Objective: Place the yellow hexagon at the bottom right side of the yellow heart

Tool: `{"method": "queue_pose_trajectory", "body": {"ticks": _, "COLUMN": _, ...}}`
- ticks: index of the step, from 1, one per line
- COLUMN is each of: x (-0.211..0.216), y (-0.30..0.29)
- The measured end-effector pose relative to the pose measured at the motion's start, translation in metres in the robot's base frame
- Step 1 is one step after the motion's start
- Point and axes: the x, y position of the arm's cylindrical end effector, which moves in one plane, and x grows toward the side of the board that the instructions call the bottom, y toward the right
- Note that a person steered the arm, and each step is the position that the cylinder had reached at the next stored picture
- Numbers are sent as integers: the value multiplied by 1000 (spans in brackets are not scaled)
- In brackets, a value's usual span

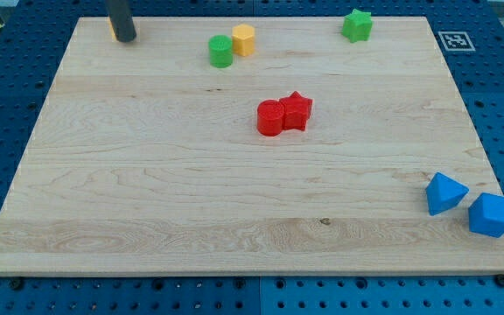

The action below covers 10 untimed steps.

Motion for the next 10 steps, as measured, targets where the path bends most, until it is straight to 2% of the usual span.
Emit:
{"method": "queue_pose_trajectory", "body": {"ticks": 1, "x": 13, "y": 3}}
{"method": "queue_pose_trajectory", "body": {"ticks": 2, "x": 79, "y": 65}}
{"method": "queue_pose_trajectory", "body": {"ticks": 3, "x": 116, "y": 154}}
{"method": "queue_pose_trajectory", "body": {"ticks": 4, "x": 110, "y": 246}}
{"method": "queue_pose_trajectory", "body": {"ticks": 5, "x": 81, "y": 312}}
{"method": "queue_pose_trajectory", "body": {"ticks": 6, "x": 49, "y": 297}}
{"method": "queue_pose_trajectory", "body": {"ticks": 8, "x": 39, "y": 266}}
{"method": "queue_pose_trajectory", "body": {"ticks": 9, "x": 32, "y": 225}}
{"method": "queue_pose_trajectory", "body": {"ticks": 10, "x": 11, "y": 210}}
